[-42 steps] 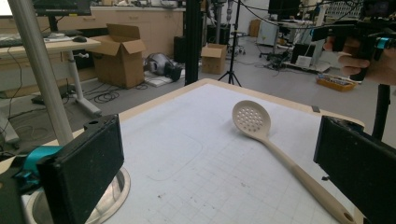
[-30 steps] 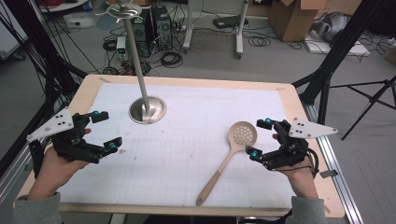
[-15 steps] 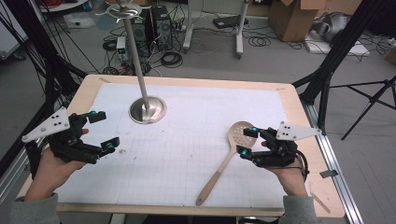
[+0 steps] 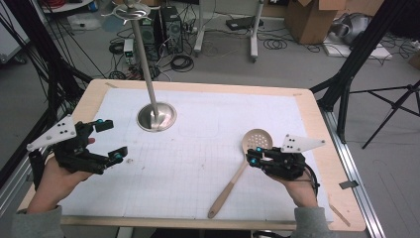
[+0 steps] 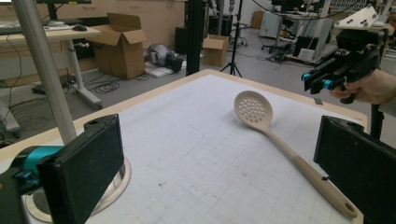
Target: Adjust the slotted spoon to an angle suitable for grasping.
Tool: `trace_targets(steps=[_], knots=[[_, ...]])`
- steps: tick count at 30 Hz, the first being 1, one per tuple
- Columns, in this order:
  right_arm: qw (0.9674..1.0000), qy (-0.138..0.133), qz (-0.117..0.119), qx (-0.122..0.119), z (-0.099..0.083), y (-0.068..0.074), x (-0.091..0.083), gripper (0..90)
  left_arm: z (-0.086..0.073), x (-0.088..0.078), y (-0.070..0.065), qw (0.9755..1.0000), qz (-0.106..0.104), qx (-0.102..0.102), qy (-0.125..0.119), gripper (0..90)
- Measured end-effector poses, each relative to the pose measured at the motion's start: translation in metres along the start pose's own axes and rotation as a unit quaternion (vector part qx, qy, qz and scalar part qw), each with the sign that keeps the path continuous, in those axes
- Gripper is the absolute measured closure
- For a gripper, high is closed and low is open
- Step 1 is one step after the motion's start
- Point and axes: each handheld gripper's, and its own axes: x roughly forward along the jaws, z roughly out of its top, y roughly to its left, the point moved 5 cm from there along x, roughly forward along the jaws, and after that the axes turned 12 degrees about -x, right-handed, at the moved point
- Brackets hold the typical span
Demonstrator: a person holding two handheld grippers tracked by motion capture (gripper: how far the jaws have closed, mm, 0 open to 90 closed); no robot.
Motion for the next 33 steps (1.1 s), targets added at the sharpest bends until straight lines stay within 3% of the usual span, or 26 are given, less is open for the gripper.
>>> trace_targets(steps=[5,9,18,33], knots=[[0.9996,0.027,-0.001,0.007,-0.011,0.001,0.012,89.1,-0.001,0.000,0.000,1.0000,0.001,-0.002,0.001,2.0],[0.9988,0.050,0.001,0.004,-0.018,0.002,0.021,89.1,-0.003,0.001,0.000,1.0000,0.001,-0.003,0.005,2.0],[0.9972,0.073,0.008,0.015,-0.035,0.000,0.033,89.2,-0.005,0.004,0.000,1.0000,0.000,-0.001,0.010,2.0],[0.9913,0.128,0.018,0.024,-0.063,-0.003,0.055,89.2,-0.011,0.002,-0.001,0.9999,0.004,-0.002,0.016,2.0]])
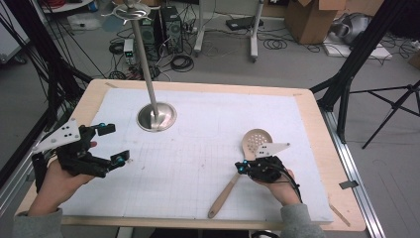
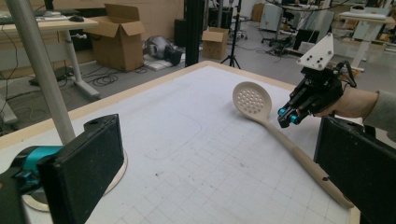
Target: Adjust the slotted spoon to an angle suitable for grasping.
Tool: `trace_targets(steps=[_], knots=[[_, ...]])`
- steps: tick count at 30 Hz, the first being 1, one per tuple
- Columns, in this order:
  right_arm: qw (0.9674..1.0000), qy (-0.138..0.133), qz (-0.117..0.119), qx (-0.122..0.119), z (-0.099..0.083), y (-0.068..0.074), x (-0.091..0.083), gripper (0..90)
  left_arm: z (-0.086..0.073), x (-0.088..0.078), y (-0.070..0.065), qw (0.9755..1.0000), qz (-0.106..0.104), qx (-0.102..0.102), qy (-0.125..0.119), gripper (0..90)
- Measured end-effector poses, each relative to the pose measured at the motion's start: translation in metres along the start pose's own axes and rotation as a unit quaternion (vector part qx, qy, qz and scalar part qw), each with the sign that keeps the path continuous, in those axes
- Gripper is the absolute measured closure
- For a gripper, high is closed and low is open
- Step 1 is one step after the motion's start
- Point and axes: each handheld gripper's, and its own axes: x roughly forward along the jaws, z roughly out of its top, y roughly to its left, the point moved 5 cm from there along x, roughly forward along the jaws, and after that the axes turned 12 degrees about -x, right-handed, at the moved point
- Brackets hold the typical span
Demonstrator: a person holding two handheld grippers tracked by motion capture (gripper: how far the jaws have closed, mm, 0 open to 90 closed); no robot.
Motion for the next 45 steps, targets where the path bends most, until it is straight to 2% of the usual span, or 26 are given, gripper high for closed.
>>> trace_targets(steps=[6,18,22,26,30,38,45], knots=[[0.9997,0.023,0.002,-0.001,-0.007,-0.001,0.009,89.1,-0.001,0.001,-0.001,1.0000,0.001,0.001,0.003,2.0],[0.9997,0.021,0.005,0.011,-0.012,-0.006,0.013,89.1,0.002,-0.003,-0.001,1.0000,0.003,0.003,-0.007,2.0],[0.9997,0.020,-0.012,0.005,-0.012,-0.009,0.015,89.1,0.001,-0.002,0.000,1.0000,0.003,0.001,-0.004,2.0],[0.9990,0.024,-0.034,0.017,-0.015,-0.018,0.018,89.2,-0.002,0.000,0.001,1.0000,0.003,-0.001,0.002,2.0],[0.9988,0.022,-0.034,0.027,-0.016,-0.022,0.020,89.2,-0.003,0.000,0.002,1.0000,0.004,-0.002,0.005,2.0],[0.9989,0.027,-0.034,0.020,-0.017,-0.022,0.021,89.5,-0.004,0.001,0.002,1.0000,0.005,-0.002,0.007,2.0],[0.9979,0.045,-0.046,0.011,-0.016,-0.020,0.018,89.5,-0.009,0.004,0.003,0.9998,0.006,-0.003,0.017,2.0]])
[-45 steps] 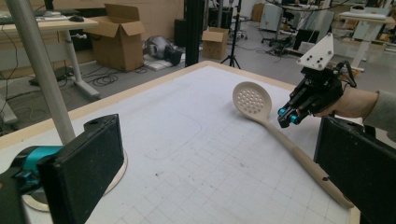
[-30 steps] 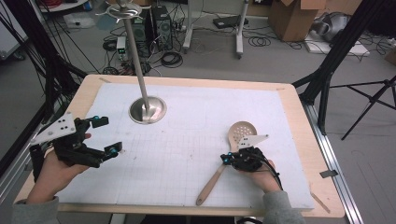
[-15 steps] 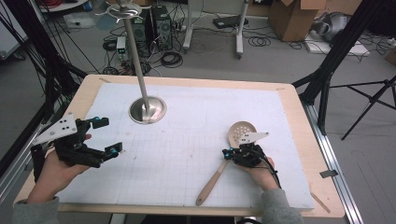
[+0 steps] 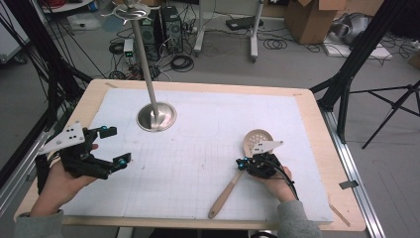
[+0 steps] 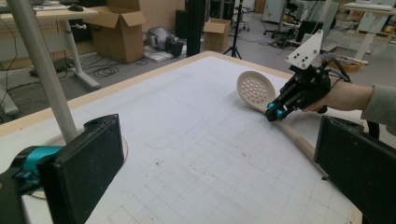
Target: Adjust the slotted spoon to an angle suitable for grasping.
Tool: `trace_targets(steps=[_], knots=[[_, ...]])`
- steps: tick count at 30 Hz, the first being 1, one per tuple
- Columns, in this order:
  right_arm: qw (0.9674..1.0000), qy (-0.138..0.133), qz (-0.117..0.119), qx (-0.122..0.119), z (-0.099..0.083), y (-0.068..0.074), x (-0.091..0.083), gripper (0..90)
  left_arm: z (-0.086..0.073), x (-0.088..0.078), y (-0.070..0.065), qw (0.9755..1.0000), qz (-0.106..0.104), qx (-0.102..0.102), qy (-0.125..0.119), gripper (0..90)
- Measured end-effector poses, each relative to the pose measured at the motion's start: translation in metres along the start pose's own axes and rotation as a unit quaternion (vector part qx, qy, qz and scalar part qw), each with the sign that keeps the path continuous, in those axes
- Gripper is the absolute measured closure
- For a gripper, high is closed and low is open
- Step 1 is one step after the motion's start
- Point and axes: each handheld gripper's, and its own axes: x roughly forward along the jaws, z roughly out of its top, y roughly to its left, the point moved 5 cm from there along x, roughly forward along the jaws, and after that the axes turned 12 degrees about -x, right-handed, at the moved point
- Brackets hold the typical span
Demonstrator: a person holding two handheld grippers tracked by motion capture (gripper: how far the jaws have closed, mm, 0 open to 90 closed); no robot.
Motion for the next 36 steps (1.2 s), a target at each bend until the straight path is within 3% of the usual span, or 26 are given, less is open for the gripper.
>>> trace_targets(steps=[9,18,24,31,33,34,36], knots=[[0.9998,0.013,-0.011,0.007,-0.008,-0.002,-0.012,89.5,0.000,-0.001,0.001,1.0000,0.001,0.000,-0.001,2.0],[0.9998,0.009,-0.013,0.015,-0.020,-0.004,-0.023,89.5,0.001,-0.001,0.000,1.0000,-0.001,0.001,-0.001,2.0],[0.9992,0.009,-0.028,0.029,-0.029,-0.009,-0.033,89.5,0.001,0.001,-0.001,1.0000,-0.003,0.001,0.000,2.0],[0.9989,-0.003,-0.024,0.041,-0.035,-0.010,-0.039,89.4,0.004,0.002,-0.002,1.0000,-0.007,0.005,-0.003,2.0],[0.9988,-0.008,-0.020,0.043,-0.034,-0.010,-0.040,89.4,0.006,0.002,-0.005,0.9997,-0.017,0.012,-0.011,2.0],[0.9983,-0.034,-0.013,0.046,-0.031,-0.008,-0.045,89.4,0.007,0.002,-0.008,0.9996,-0.023,0.015,-0.012,2.0],[0.9977,-0.045,-0.010,0.050,-0.029,-0.006,-0.048,89.4,0.009,0.003,-0.010,0.9994,-0.025,0.019,-0.013,2.0]])
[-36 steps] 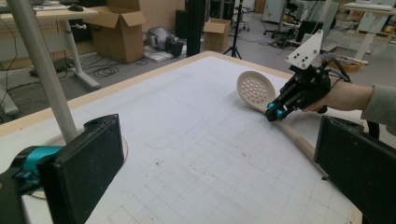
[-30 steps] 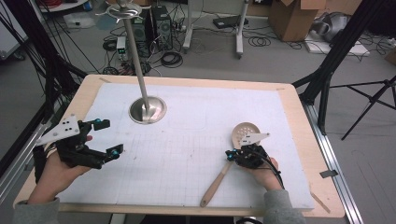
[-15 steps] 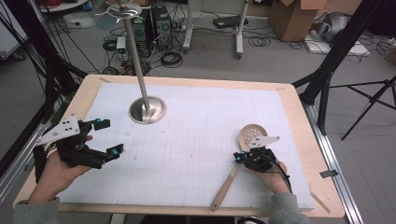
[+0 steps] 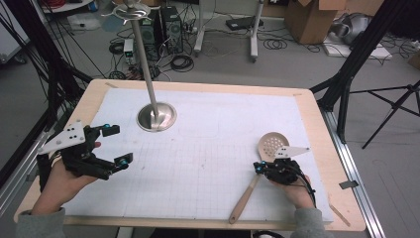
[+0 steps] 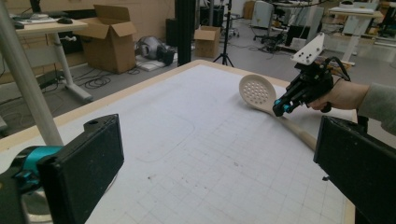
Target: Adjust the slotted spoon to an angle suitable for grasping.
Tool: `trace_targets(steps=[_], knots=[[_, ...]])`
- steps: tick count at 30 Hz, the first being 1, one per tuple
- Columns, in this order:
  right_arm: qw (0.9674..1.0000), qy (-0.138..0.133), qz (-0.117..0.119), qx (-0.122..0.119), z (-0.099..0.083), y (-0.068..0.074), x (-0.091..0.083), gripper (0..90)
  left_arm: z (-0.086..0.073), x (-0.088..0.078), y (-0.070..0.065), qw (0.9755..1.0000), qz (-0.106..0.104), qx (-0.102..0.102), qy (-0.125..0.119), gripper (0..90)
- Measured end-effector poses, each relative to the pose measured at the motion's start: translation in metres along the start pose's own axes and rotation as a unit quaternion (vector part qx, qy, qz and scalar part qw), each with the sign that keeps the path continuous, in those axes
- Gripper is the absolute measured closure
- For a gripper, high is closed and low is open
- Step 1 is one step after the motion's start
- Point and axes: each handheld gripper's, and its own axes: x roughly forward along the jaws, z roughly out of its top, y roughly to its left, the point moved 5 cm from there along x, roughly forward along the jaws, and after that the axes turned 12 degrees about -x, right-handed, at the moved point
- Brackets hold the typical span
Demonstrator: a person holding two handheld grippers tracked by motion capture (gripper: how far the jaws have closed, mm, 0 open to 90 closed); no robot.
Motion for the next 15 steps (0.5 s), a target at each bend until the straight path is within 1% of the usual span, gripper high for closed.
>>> trace_targets(steps=[1,2,3,4,5,8,10,11,13,14,15], knots=[[1.0000,-0.006,0.003,0.002,0.001,0.002,-0.002,89.4,0.001,0.001,-0.001,1.0000,-0.001,0.002,-0.001,2.0],[0.9999,-0.015,0.008,-0.002,0.002,0.004,-0.005,89.4,0.002,0.001,-0.001,1.0000,-0.002,0.002,-0.002,2.0],[0.9997,-0.017,0.014,-0.002,0.002,0.008,-0.007,89.4,0.002,0.001,-0.001,1.0000,-0.002,0.002,-0.002,2.0],[0.9997,-0.017,0.018,-0.004,0.002,0.010,-0.008,89.4,0.002,0.002,-0.001,1.0000,-0.002,0.001,-0.002,2.0],[0.9995,-0.015,0.026,-0.009,0.001,0.019,-0.010,89.4,0.002,0.003,-0.001,1.0000,-0.003,0.000,-0.001,2.0],[0.9994,-0.003,0.029,-0.018,-0.003,0.028,-0.012,89.4,0.003,0.004,0.000,1.0000,-0.002,0.002,-0.001,2.0],[0.9994,-0.004,0.031,-0.017,-0.004,0.029,-0.013,89.4,0.003,0.004,0.000,1.0000,-0.002,0.001,-0.001,2.0],[0.9993,-0.008,0.034,-0.017,-0.006,0.033,-0.019,89.4,0.004,0.004,0.000,1.0000,-0.002,0.002,-0.002,2.0],[0.9990,-0.013,0.040,-0.013,-0.009,0.035,-0.023,89.5,0.004,0.004,0.000,1.0000,-0.003,0.001,-0.002,2.0],[0.9990,-0.013,0.040,-0.013,-0.009,0.035,-0.023,89.5,0.004,0.004,0.000,1.0000,-0.002,0.001,-0.002,2.0],[0.9990,-0.011,0.043,-0.010,-0.013,0.039,-0.028,89.5,0.004,0.004,0.000,1.0000,-0.002,0.001,-0.002,2.0]])
